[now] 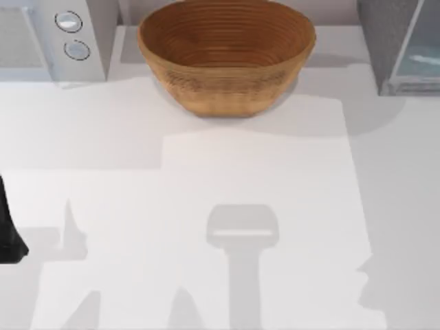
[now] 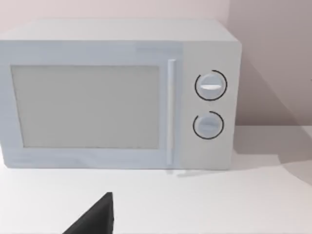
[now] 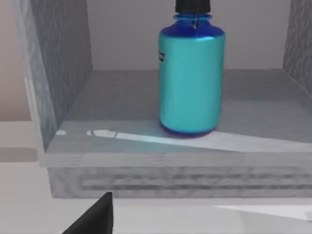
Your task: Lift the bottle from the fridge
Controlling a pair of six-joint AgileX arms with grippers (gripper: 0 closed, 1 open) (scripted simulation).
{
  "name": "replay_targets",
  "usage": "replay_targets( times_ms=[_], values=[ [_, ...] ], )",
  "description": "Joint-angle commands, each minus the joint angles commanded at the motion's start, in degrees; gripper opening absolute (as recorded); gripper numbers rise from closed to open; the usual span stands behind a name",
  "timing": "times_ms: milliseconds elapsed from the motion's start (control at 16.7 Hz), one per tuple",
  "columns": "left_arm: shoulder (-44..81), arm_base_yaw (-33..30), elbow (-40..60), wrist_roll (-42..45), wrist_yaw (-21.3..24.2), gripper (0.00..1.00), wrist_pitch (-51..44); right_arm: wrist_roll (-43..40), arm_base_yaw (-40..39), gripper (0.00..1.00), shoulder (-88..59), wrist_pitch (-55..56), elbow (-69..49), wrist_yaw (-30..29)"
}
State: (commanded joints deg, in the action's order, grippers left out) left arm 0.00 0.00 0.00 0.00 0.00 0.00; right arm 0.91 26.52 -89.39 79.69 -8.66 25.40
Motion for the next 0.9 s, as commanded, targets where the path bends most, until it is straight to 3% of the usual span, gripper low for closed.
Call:
replay_targets(
  times_ms=[360, 900],
  values=[
    [0.00, 0.00, 0.00, 0.00, 0.00, 1.00, 0.00, 0.12, 3.97, 1.00, -13.15, 12.80, -1.86, 3.98],
    [0.00, 0.00, 0.00, 0.00, 0.00, 1.00, 0.00, -0.16, 2.24, 1.00, -16.13, 11.29, -5.61, 2.16]
  ],
)
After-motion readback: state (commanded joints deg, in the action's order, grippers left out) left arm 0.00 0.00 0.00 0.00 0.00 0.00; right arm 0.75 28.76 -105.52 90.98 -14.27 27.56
